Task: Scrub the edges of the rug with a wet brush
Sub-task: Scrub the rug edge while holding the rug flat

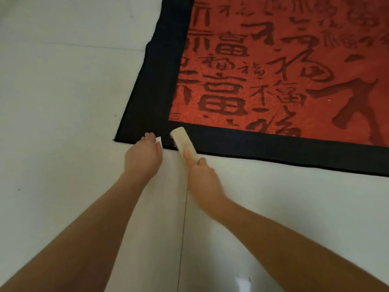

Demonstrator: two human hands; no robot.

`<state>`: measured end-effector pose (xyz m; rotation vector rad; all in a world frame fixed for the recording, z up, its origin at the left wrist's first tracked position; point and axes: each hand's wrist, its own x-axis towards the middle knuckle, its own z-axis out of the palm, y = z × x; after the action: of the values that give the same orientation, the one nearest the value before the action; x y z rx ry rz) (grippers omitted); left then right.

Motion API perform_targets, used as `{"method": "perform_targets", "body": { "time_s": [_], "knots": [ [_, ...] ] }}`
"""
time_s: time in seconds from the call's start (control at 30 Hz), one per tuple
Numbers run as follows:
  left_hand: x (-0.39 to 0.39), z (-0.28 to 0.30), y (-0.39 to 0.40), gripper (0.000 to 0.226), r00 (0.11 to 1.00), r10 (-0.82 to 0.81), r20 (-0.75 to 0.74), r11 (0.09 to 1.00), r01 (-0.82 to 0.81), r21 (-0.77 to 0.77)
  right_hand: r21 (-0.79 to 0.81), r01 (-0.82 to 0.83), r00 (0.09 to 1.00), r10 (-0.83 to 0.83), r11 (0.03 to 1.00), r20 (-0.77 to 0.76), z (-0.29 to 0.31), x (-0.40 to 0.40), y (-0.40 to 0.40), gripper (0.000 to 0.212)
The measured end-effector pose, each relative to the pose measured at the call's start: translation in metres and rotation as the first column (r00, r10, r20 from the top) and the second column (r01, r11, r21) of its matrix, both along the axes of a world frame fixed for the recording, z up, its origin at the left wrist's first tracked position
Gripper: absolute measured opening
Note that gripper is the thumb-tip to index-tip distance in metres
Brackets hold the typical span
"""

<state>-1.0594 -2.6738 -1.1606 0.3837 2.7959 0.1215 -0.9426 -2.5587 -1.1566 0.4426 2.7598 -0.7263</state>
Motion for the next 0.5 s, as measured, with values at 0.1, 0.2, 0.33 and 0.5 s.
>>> {"method": "perform_targets", "body": {
  "time_s": [0.1, 0.2, 0.33, 0.5],
  "knots": [
    [-0.006, -0.007, -0.014, 0.044, 0.998, -0.049, -0.024, 0.999, 0.049, 0.007, 0.171, 0.177, 0.981, -0.188, 0.969, 0.055, -0.001, -0.001, 0.062, 0.071],
    [-0.007, -0.014, -0.018, 0.047, 0.996, -0.077, -0.047, 0.997, 0.077, 0.006, 0.103, 0.296, 0.953, -0.301, 0.950, 0.037, 0.012, -0.020, 0.019, 0.067],
    [-0.019, -0.009, -0.030, 0.037, 0.989, -0.001, -0.147, 0.993, 0.019, 0.119, -0.110, 0.001, 1.000, 0.000, 0.994, 0.012, 0.003, -0.052, -0.056, 0.044],
    [-0.039, -0.007, -0.065, 0.035, 0.980, 0.123, -0.159, 0.985, -0.101, 0.140, 0.202, 0.087, 0.996, -0.088, 0.976, -0.002, 0.005, -0.075, -0.010, 0.065]
  ]
}}
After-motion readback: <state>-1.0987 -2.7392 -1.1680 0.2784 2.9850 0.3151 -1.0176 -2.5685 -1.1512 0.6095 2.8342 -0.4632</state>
